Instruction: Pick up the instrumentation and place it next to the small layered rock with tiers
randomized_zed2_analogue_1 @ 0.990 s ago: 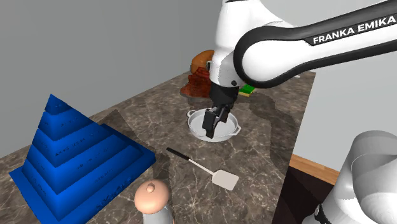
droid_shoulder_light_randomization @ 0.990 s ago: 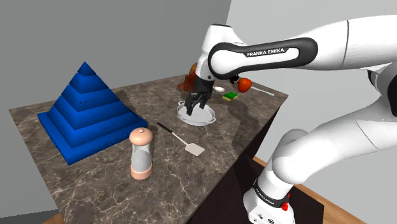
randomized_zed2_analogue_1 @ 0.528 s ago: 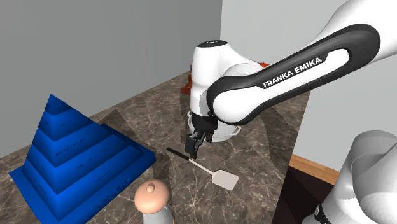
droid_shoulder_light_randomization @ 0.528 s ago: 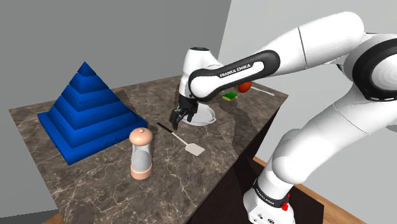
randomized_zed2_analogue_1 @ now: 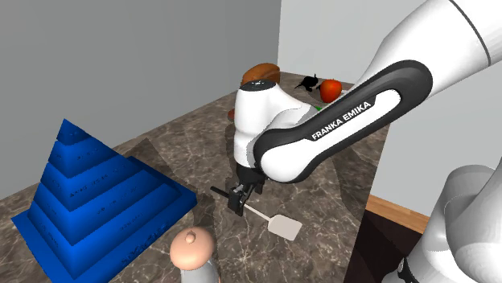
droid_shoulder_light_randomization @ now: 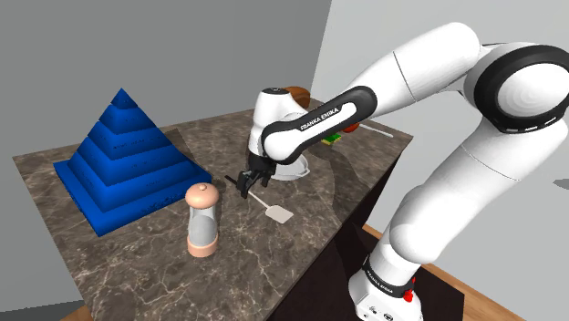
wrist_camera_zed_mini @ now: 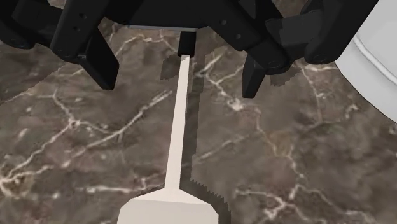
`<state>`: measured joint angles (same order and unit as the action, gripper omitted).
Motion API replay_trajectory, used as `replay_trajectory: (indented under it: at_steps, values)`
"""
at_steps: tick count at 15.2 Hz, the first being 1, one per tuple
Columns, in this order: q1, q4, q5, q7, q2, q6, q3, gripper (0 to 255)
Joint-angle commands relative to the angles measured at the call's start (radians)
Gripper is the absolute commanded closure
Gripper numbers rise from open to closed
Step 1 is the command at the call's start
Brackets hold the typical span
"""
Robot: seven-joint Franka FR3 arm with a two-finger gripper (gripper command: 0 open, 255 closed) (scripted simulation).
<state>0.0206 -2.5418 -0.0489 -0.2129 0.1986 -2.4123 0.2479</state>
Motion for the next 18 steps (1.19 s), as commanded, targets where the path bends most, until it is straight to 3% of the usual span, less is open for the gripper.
replay_trajectory:
  at_steps: [1,9,10,18]
  values:
    - [-0.002,-0.008,0.005,-0.002,-0.017,-0.026,0.001,0]
    - [-0.002,-0.008,0.005,-0.002,-0.017,-0.025,0.001,0]
    - [-0.002,-0.008,0.005,-0.002,-0.017,-0.025,0.001,255]
    - [-0.002,-0.008,0.005,-0.002,-0.017,-0.025,0.001,255]
